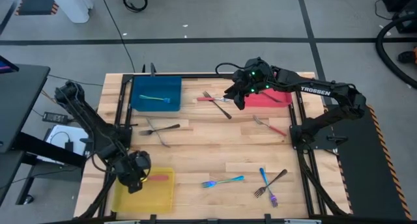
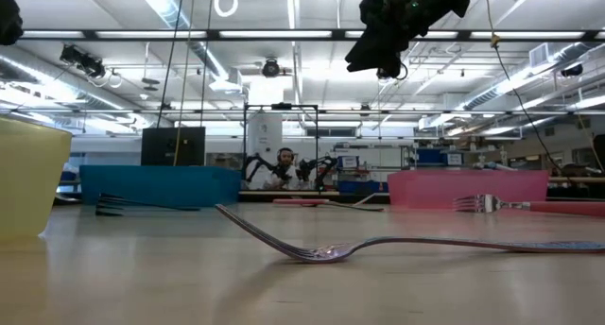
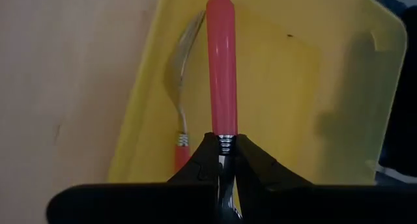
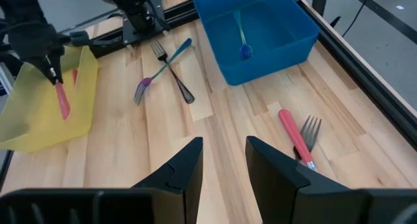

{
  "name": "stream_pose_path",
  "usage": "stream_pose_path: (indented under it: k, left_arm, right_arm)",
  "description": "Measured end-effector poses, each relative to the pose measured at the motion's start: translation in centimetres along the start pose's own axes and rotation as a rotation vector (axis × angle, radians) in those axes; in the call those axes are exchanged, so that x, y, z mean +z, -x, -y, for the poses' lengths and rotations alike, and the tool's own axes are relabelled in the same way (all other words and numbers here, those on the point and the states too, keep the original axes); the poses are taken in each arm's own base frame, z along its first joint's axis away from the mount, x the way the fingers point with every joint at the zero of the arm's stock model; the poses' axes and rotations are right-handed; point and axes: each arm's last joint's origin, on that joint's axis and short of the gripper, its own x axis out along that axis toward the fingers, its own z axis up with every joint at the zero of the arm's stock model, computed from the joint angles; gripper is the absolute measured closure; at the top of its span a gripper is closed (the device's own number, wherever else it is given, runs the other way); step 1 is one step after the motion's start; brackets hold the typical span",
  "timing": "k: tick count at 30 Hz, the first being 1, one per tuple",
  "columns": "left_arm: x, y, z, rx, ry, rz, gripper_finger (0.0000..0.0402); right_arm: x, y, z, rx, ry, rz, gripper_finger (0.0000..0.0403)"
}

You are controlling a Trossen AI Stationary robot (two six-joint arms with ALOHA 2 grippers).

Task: Sort silverware by color (type)
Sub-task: Put the bottom left pink fork into the yellow bin, then put the middle left black fork in to the red bin

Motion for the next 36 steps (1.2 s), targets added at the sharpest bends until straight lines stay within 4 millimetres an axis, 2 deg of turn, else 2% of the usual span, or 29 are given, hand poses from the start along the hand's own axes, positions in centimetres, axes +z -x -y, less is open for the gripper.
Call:
stream_pose_path:
  k: [6,16,22,28,36]
  left_arm:
    - [-0.4,-1.0,-1.4,0.041,0.101,-0.008,0.037]
    - [-0.2,-1.2,-1.2,-0.004,0.105,0.009,0.0282]
    - [0.6,-1.3,-1.6,0.004,0.129,0.034,0.0261]
    - [2.9,-0.7,-1.5,0.001,0.043,0.101,0.026]
    - [7.1,1.7,-0.5,0.018,-0.154,0.229,0.026]
  right_arm:
    - [0.0,0.0,0.0,0.001,0.008,0.0,0.0278]
    - [0.0,0.0,0.0,0.001,0.015,0.0,0.0278]
    - [0.4,-0.1,-0.6,0.02,0.051,0.038,0.0278]
    - [0.8,-2.2,-1.9,0.074,0.112,0.099,0.0278]
    - [-0.6,-6.7,-1.8,0.094,0.15,0.014,0.0278]
